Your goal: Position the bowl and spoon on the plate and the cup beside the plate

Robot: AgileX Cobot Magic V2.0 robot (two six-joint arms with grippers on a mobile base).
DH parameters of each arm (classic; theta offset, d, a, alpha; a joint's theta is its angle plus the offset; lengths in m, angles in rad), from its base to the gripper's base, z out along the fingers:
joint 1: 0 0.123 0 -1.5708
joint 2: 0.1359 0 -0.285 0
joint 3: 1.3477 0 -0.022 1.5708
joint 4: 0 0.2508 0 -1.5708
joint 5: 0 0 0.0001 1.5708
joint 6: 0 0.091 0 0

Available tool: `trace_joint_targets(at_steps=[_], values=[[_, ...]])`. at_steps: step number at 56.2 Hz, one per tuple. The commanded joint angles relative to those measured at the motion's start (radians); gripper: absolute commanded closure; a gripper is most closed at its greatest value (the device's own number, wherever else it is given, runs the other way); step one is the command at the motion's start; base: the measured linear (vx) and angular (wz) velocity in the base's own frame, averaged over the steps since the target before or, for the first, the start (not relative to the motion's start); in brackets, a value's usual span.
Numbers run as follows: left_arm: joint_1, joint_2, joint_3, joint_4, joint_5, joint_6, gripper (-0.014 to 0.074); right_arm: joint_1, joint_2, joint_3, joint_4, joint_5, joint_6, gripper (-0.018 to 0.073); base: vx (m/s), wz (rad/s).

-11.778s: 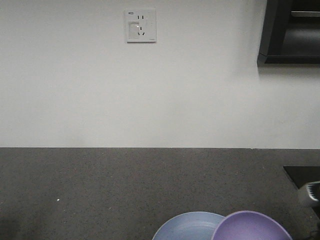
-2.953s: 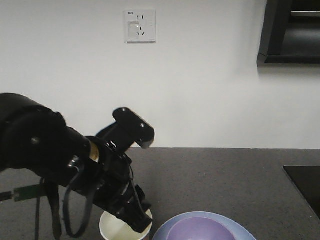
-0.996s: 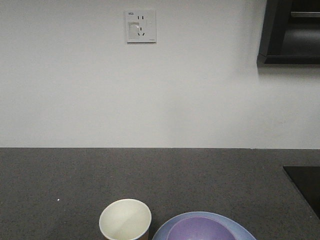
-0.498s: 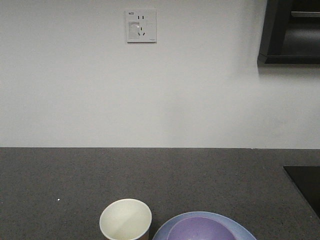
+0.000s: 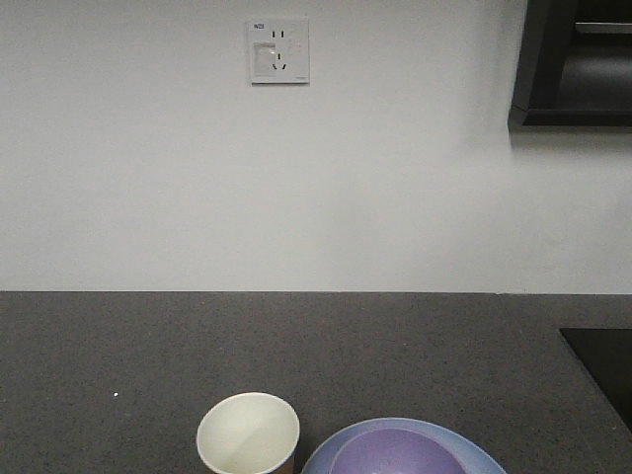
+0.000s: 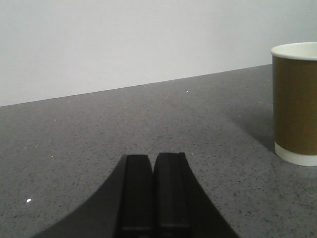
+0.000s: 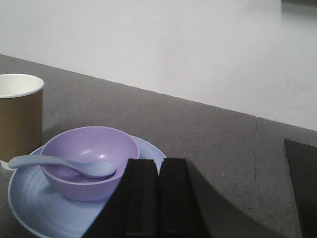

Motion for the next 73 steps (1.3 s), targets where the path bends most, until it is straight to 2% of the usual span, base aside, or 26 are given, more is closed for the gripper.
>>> trace_joint_targets(at_steps=[1,30,35,39,46,49,57,64,67,73], values=[[0.002,-0.005,-0.024,-0.007,-0.077,0.0,0.0599,-0.003,0.012,-0.025,0.006,-0.081,-0.007,0.0568,0.0,0.0],[0.002,-0.005,-0.024,-0.007,-0.077,0.0,0.0599,-0.003,0.013,-0.017,0.008,-0.077,0.004,0.0568,0.0,0.0],[0.002,-0.005,-0.024,-0.007,-0.077,0.0,0.0599,-0.003,0.016,-0.017,-0.023,-0.077,0.01,0.0568,0.0,0.0],[0.002,-0.005,-0.024,-0.007,-0.077,0.0,0.0599,-0.007,0.016,-0.009,-0.112,-0.085,0.085,0.0568,0.0,0.0],[0.002,-0.005,-0.024,-0.007,-0.077,0.0,0.0599,-0.061,0.016,0.079,-0.305,-0.168,0.352,0.0568,0.0,0.0],[0.002,-0.005,-0.024,-0.007,-0.077,0.0,0.0599,-0.09,0.016,0.132,-0.348,-0.199,0.411,0.0568,0.0,0.0],[0.002,-0.005,-0.024,-0.007,-0.077,0.0,0.0599,-0.164,-0.016,0.267,-0.35,-0.336,0.429,0.0568,0.0,0.0],[0.002,-0.005,-0.024,-0.007,-0.077,0.0,0.0599,-0.181,-0.099,0.382,-0.342,-0.474,0.455,0.0568,0.0,0.0],[0.002,-0.005,-0.024,-0.007,-0.077,0.0,0.0599,-0.181,-0.133,0.378,-0.339,-0.436,0.47,0.0568,0.0,0.0],[0.002,-0.005,-0.024,-0.007,-0.077,0.0,0.0599,-0.181,-0.129,0.378,-0.343,-0.46,0.473,0.0568,0.0,0.0]])
